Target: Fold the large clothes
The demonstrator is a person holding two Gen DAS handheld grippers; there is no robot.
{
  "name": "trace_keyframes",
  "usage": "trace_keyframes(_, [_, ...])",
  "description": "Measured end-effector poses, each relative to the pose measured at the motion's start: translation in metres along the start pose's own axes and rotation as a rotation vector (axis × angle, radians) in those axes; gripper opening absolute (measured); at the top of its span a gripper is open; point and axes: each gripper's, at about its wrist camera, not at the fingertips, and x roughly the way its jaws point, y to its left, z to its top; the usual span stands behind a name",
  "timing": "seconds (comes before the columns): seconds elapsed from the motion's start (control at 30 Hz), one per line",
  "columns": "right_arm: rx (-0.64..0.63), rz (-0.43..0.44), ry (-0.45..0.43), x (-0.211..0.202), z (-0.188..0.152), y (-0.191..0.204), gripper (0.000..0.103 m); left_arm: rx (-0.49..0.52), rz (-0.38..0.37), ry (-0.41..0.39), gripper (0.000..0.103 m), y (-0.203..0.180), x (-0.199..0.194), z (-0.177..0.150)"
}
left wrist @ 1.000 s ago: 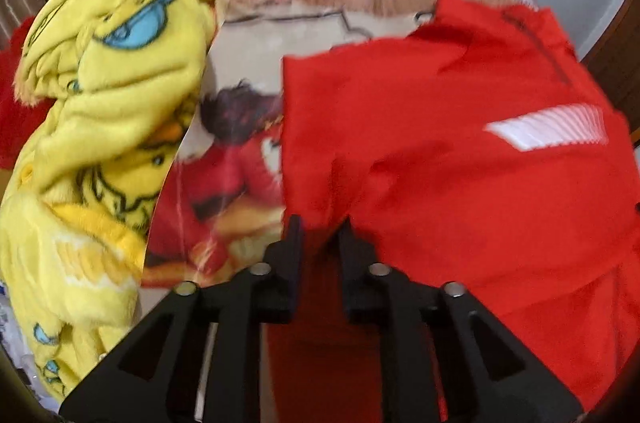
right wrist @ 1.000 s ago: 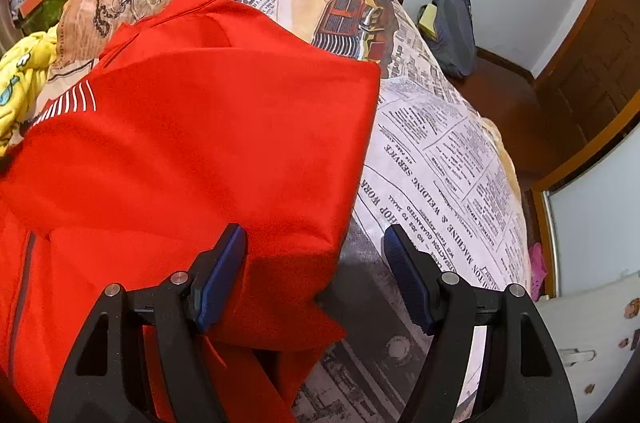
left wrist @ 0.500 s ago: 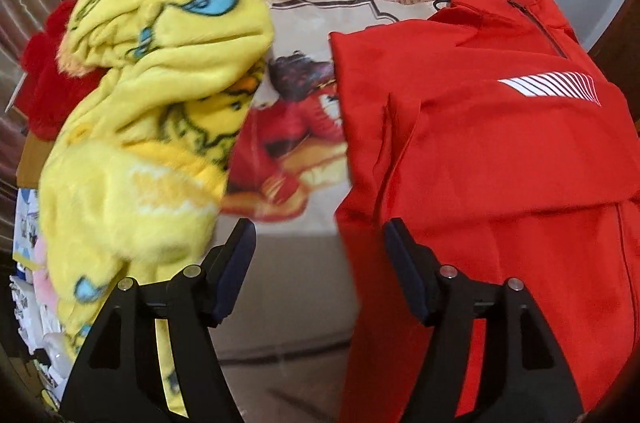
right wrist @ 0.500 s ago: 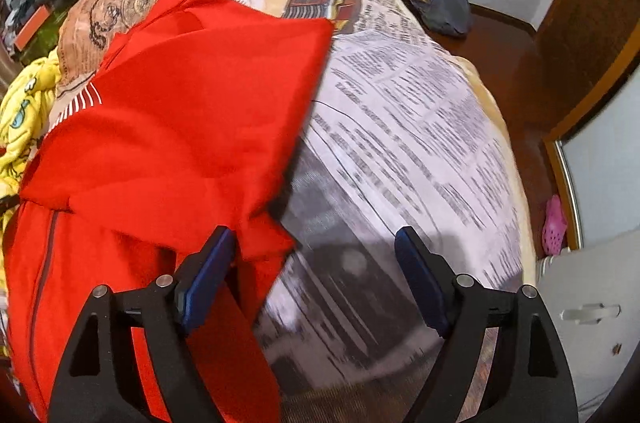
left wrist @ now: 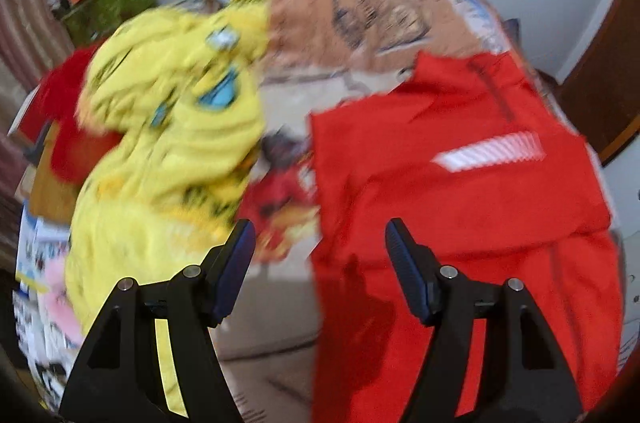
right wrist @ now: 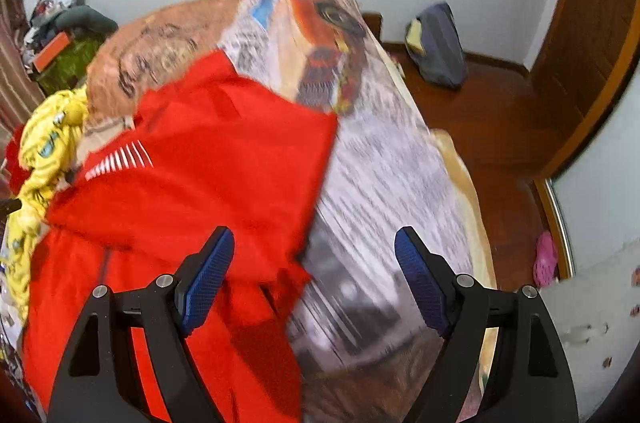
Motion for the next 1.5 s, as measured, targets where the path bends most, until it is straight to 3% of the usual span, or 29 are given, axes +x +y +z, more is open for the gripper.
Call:
trace_keyframes(0.23, [-0.063,0.06,-0.018,0.042,0.057,0.043,0.08,0.102,-0.079,-0.035,0.069,-0.059,0.027,0.08])
trace_keyframes(0.47, [-0.099,0.106,0.047,0.114,0.101,0.073,0.08,0.143,-0.092,0.008,0.069,-0.099,0.099,0.139])
trace_keyframes(0.97, [-0.096,0.171,0.147,0.224,0.152,0.103,0.079,0.049,-0.15,0.111,0.069,-0.119,0.242,0.183])
trace_keyframes(1.07, [-0.091,0.198,0.156,0.237,0.156,0.103,0.079,-0.023,-0.227,0.14,0.067,-0.116,0.262,0.186])
trace_keyframes(1.1, [-0.082,0.21,0.16,0.24,0.157,0.103,0.076,-0.038,-0.254,0.149,0.06,-0.116,0.267,0.186])
trace_keyframes(1.17, [-0.061,0.259,0.177,0.244,0.157,0.102,0.057,-0.065,-0.311,0.152,0.05,-0.115,0.271,0.186])
trace_keyframes(1.2, [-0.058,0.26,0.176,0.244,0.157,0.103,0.057,-0.072,-0.319,0.145,0.046,-0.114,0.27,0.186])
trace_keyframes(1.23, [-0.065,0.258,0.169,0.243,0.157,0.105,0.053,-0.071,-0.319,0.138,0.043,-0.114,0.269,0.185])
trace_keyframes(1.33, [-0.092,0.271,0.144,0.234,0.152,0.11,0.032,-0.055,-0.285,0.123,0.014,-0.114,0.261,0.182])
trace_keyframes(1.37, [-0.1,0.281,0.14,0.229,0.151,0.112,0.023,-0.038,-0.265,0.12,0.011,-0.114,0.256,0.181])
trace_keyframes(1.5, [-0.14,0.251,0.099,0.208,0.147,0.123,0.016,0.029,-0.229,0.06,0.008,-0.119,0.221,0.181])
